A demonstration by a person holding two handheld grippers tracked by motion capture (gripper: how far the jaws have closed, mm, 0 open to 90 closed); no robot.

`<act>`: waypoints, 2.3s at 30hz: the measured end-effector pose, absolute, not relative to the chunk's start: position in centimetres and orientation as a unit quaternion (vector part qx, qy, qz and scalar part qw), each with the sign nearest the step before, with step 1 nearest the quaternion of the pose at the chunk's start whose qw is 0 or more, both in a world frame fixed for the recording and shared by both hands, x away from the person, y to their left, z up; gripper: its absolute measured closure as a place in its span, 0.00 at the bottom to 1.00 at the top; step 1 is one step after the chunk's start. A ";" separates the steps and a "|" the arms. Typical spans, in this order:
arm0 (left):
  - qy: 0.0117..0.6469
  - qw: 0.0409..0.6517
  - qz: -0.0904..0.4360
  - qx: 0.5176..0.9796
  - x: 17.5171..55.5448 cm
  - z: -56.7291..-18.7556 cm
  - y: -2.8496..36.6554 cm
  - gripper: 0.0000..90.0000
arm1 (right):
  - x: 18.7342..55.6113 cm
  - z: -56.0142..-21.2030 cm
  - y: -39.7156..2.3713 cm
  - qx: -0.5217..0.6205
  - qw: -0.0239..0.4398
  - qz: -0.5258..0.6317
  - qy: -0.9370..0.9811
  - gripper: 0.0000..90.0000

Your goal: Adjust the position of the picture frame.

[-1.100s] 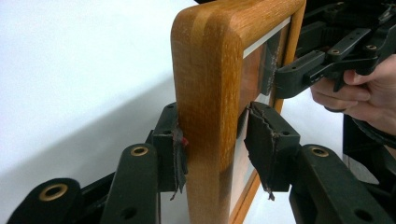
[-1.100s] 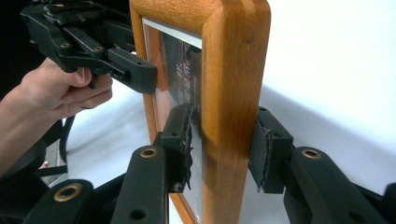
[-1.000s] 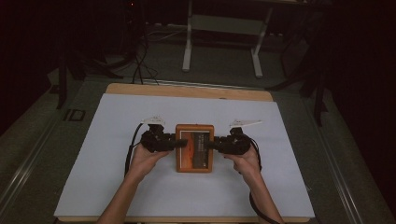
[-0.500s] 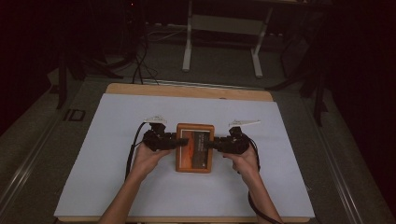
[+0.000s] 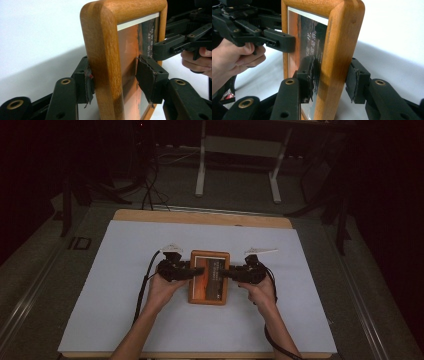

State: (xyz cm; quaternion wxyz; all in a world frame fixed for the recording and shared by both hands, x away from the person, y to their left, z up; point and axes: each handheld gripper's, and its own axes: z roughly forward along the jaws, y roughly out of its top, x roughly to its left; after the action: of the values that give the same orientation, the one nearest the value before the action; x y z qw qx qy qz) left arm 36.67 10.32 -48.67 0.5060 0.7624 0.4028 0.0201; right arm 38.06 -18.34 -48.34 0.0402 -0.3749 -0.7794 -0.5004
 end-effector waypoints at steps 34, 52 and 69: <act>0.498 0.464 -0.056 0.730 40.4 -53.3 10.2 0.45 | 41.8 -51.7 -17.2 -0.493 0.062 -0.424 -0.757 0.58; 0.498 0.459 -0.061 0.733 40.2 -53.3 10.2 0.46 | 41.7 -51.7 -17.4 -0.493 0.061 -0.424 -0.757 0.58; 0.492 0.453 -0.040 0.743 39.8 -52.8 10.7 0.50 | 41.3 -51.6 -17.7 -0.491 0.045 -0.432 -0.755 0.62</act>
State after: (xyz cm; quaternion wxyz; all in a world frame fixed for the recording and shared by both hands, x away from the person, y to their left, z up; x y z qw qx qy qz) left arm 39.79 10.68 -52.81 0.4528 0.7427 0.4917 -0.0396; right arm 41.32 -17.75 -51.63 0.0450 -0.4907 -0.7554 -0.4319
